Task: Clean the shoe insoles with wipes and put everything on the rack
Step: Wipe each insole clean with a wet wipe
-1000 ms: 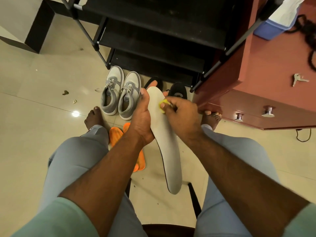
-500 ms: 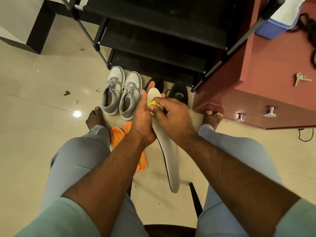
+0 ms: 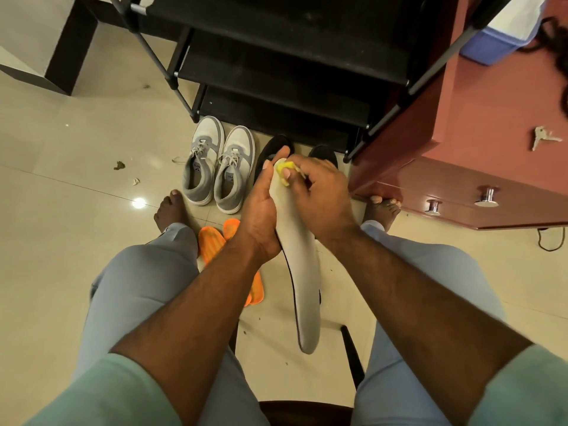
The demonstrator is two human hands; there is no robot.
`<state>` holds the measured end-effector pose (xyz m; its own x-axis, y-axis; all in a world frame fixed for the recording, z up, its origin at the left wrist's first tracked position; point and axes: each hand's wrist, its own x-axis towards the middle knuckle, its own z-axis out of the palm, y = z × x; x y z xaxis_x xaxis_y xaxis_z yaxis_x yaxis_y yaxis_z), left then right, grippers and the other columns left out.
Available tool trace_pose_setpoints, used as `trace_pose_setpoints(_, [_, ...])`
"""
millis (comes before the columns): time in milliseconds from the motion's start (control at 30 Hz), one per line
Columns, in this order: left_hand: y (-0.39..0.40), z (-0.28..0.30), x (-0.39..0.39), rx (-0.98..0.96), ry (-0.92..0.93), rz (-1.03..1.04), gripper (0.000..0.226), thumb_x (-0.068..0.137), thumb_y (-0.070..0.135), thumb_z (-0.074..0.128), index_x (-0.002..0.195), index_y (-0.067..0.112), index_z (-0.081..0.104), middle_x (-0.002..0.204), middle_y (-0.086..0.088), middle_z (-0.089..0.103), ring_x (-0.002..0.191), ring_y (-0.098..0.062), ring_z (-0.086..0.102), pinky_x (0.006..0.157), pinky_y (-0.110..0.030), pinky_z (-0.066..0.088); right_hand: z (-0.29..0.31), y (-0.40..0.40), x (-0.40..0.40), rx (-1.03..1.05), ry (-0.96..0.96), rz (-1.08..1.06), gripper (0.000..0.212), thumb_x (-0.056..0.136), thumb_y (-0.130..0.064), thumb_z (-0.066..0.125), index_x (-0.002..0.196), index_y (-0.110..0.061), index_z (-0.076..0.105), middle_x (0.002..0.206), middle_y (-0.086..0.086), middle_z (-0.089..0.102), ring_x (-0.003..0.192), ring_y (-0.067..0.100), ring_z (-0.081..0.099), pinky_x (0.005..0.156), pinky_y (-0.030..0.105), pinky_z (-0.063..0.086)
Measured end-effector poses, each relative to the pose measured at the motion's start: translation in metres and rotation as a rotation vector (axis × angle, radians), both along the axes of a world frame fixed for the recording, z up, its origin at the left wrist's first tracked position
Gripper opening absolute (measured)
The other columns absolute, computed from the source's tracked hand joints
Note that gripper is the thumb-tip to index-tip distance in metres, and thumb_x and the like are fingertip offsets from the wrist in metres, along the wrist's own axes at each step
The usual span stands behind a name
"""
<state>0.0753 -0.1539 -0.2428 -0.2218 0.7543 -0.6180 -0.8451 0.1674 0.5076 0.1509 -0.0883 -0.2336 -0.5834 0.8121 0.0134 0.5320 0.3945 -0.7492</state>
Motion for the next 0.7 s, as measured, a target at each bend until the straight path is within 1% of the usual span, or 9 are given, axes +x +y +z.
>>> trace_pose_setpoints(133, [0.002,-0.003,0.001,0.018,0.012,-0.017,0.047,0.106,0.045,0.023,0.145,0.029,0.043,0.108,-0.001,0.074,0.099,-0.017,0.071,0.083,-0.032,0.058,-0.004,0.015,0.003,-0.058,-0.087,-0.137,0.030,0.096,-0.025,0.053,0.120,-0.012,0.063,0.111,0.005,0.067,0.101,0.020,0.060,0.092,0.038,0.050])
trace_pose_setpoints(200, [0.002,-0.005,-0.002,0.009,-0.046,0.028,0.047,0.106,0.047,0.024,0.145,0.031,0.044,0.108,-0.003,0.072,0.097,-0.019,0.070,0.083,-0.033,0.058,-0.002,0.003,0.006,-0.050,-0.071,-0.035,0.031,0.095,-0.025,0.053,0.121,-0.012,0.063,0.112,0.006,0.066,0.103,0.020,0.058,0.092,0.033,0.049])
trace_pose_setpoints(267, [0.001,-0.008,-0.006,0.002,-0.102,0.090,0.047,0.104,0.050,0.029,0.144,0.033,0.047,0.112,-0.005,0.067,0.097,-0.020,0.069,0.083,-0.036,0.059,0.000,-0.015,0.009,0.027,-0.083,0.176,0.031,0.093,-0.025,0.050,0.118,-0.012,0.063,0.111,0.006,0.066,0.102,0.020,0.055,0.088,0.026,0.042])
trace_pose_setpoints(333, [0.000,-0.010,-0.008,-0.008,-0.125,0.123,0.048,0.103,0.052,0.031,0.143,0.034,0.049,0.111,-0.005,0.065,0.095,-0.021,0.070,0.081,-0.038,0.060,-0.001,-0.016,0.010,0.073,-0.130,0.270,0.033,0.093,-0.026,0.046,0.118,-0.012,0.063,0.111,0.006,0.066,0.102,0.021,0.053,0.086,0.027,0.038])
trace_pose_setpoints(433, [0.000,-0.010,-0.006,-0.004,-0.125,0.112,0.048,0.104,0.053,0.028,0.143,0.033,0.047,0.106,-0.009,0.072,0.092,-0.024,0.072,0.078,-0.040,0.060,-0.006,0.004,0.009,0.010,-0.205,0.123,0.032,0.098,-0.025,0.046,0.124,-0.013,0.060,0.119,0.006,0.063,0.109,0.022,0.053,0.095,0.032,0.040])
trace_pose_setpoints(500, [0.000,-0.012,-0.008,-0.006,-0.105,0.116,0.050,0.103,0.054,0.029,0.145,0.033,0.047,0.109,-0.008,0.069,0.093,-0.025,0.070,0.082,-0.042,0.059,-0.010,0.010,0.011,-0.023,-0.266,0.064,0.033,0.098,-0.025,0.045,0.126,-0.014,0.058,0.119,0.005,0.062,0.111,0.022,0.054,0.096,0.032,0.041])
trace_pose_setpoints(567, [0.000,-0.012,-0.010,-0.009,-0.111,0.119,0.051,0.102,0.055,0.031,0.146,0.034,0.046,0.112,-0.007,0.064,0.095,-0.023,0.068,0.086,-0.042,0.057,-0.005,0.001,0.011,0.004,-0.247,0.127,0.035,0.098,-0.024,0.043,0.127,-0.013,0.057,0.119,0.007,0.062,0.109,0.022,0.052,0.095,0.033,0.042])
trace_pose_setpoints(667, [0.000,-0.017,-0.015,-0.042,-0.097,0.154,0.050,0.101,0.057,0.034,0.142,0.034,0.051,0.111,-0.004,0.066,0.096,-0.020,0.066,0.093,-0.043,0.054,0.008,-0.022,0.011,0.154,-0.140,0.360,0.044,0.090,-0.027,0.033,0.115,-0.006,0.063,0.102,0.012,0.064,0.090,0.026,0.053,0.077,0.034,0.044])
trace_pose_setpoints(700, [0.001,-0.018,-0.016,-0.069,-0.078,0.159,0.050,0.101,0.058,0.036,0.141,0.034,0.053,0.111,-0.003,0.067,0.098,-0.021,0.065,0.097,-0.044,0.051,0.009,-0.023,0.011,0.208,-0.149,0.380,0.044,0.089,-0.026,0.032,0.113,-0.006,0.063,0.099,0.013,0.065,0.086,0.027,0.053,0.074,0.033,0.044])
